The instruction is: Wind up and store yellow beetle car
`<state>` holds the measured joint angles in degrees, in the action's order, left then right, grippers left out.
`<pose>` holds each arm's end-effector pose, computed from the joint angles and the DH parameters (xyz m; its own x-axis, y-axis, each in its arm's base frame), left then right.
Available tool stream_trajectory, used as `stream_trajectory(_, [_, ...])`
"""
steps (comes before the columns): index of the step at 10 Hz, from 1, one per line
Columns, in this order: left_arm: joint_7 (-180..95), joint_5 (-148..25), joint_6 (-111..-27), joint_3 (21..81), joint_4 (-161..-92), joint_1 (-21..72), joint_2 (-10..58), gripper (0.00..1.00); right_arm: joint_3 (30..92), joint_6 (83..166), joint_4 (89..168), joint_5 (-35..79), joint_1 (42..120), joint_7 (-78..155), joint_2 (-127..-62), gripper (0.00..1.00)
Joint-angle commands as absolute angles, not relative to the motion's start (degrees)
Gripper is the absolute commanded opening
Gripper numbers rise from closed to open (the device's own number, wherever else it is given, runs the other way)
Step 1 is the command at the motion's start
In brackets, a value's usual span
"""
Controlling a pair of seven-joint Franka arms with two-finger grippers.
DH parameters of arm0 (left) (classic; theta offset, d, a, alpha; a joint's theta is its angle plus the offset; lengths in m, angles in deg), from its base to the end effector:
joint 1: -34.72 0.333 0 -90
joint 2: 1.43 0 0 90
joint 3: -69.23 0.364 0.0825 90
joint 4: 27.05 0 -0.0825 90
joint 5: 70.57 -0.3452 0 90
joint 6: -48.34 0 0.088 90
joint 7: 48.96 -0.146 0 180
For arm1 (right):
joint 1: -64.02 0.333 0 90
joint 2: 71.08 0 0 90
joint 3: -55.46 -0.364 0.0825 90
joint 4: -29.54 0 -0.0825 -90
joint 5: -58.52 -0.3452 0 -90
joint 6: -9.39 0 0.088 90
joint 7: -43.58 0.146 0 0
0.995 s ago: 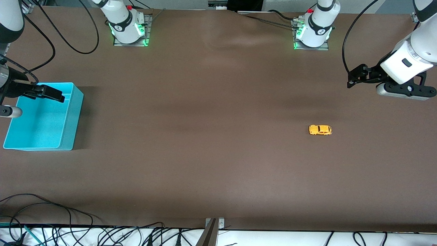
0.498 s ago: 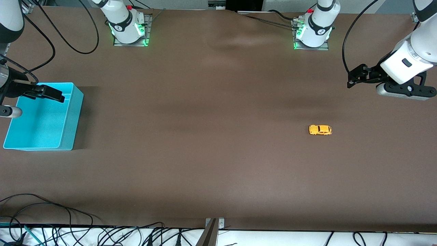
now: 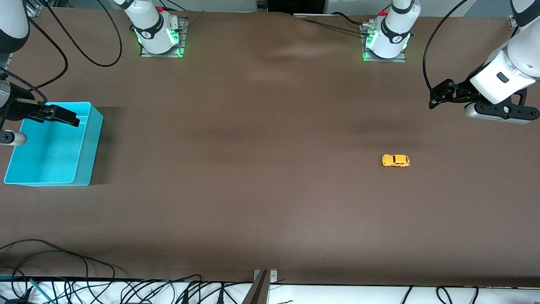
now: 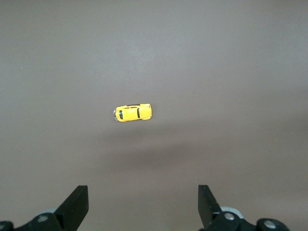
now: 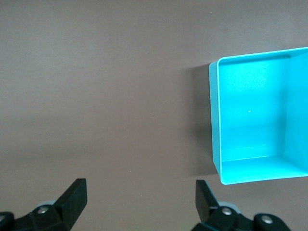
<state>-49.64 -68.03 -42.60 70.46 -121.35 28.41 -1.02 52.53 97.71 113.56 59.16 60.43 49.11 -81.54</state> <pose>0.5115 -0.0519 0.5989 0.9929 -0.0994 -0.0652 -0.0966 -0.9943 0.0448 0.5695 -0.0110 0.5768 0.9884 -0.1079 -0.1064 -0.1073 -0.9942 0.0122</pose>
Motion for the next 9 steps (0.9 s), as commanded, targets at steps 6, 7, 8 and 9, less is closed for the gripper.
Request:
stream_trajectory(6, [-50.54,-68.99,-41.83,70.38,-120.83,28.30,-0.29,1.00,52.47,97.63,113.30,59.40,60.24,48.59,-81.19,1.00])
stream_trajectory(7, [-53.68,-69.08,-41.83,70.38,-120.83,28.48,0.15,1.00,52.56,97.63,113.30,59.31,60.24,48.59,-81.19,1.00])
stream_trajectory(8, [-58.41,-69.08,-41.83,70.46,-120.74,28.91,1.63,1.00,52.56,97.63,113.30,59.40,60.24,48.59,-81.19,1.00])
stream_trajectory(9, [-62.02,-69.08,-42.27,70.55,-120.66,29.01,2.61,1.00,52.56,97.63,113.30,59.31,60.24,48.59,-81.19,1.00])
